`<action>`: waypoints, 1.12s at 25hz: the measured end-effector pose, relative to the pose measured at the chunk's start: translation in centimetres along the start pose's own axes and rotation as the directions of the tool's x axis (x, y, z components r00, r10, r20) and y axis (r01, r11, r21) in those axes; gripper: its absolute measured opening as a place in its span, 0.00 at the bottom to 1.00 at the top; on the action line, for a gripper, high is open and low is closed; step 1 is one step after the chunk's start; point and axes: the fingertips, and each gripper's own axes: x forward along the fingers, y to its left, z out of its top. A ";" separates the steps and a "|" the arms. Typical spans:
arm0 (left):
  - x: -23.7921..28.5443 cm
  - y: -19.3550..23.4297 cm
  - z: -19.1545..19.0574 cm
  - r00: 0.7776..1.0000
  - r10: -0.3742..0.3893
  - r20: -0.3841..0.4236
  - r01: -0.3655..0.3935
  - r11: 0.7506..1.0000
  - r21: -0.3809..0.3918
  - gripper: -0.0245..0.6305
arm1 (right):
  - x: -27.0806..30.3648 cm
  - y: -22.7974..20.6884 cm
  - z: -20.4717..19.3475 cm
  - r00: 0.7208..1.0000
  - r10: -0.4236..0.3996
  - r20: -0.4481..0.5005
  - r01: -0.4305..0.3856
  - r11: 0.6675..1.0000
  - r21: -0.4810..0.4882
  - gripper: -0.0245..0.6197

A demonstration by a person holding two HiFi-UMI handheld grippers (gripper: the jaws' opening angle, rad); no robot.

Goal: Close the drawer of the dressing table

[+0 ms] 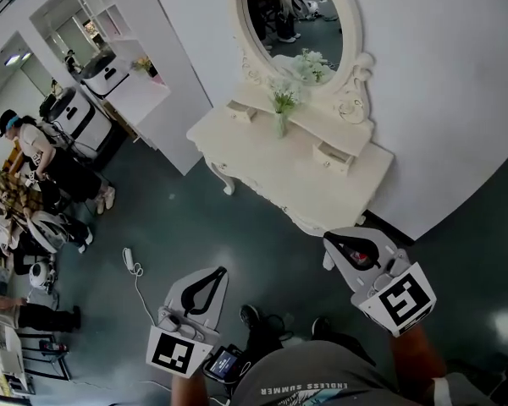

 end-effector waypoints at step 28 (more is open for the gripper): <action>6.1 22.1 -3.7 0.907 -0.366 0.209 0.364 0.930 0.051 0.04 | 16.1 2.9 5.7 0.909 -0.385 -0.158 0.388 0.922 -0.011 0.04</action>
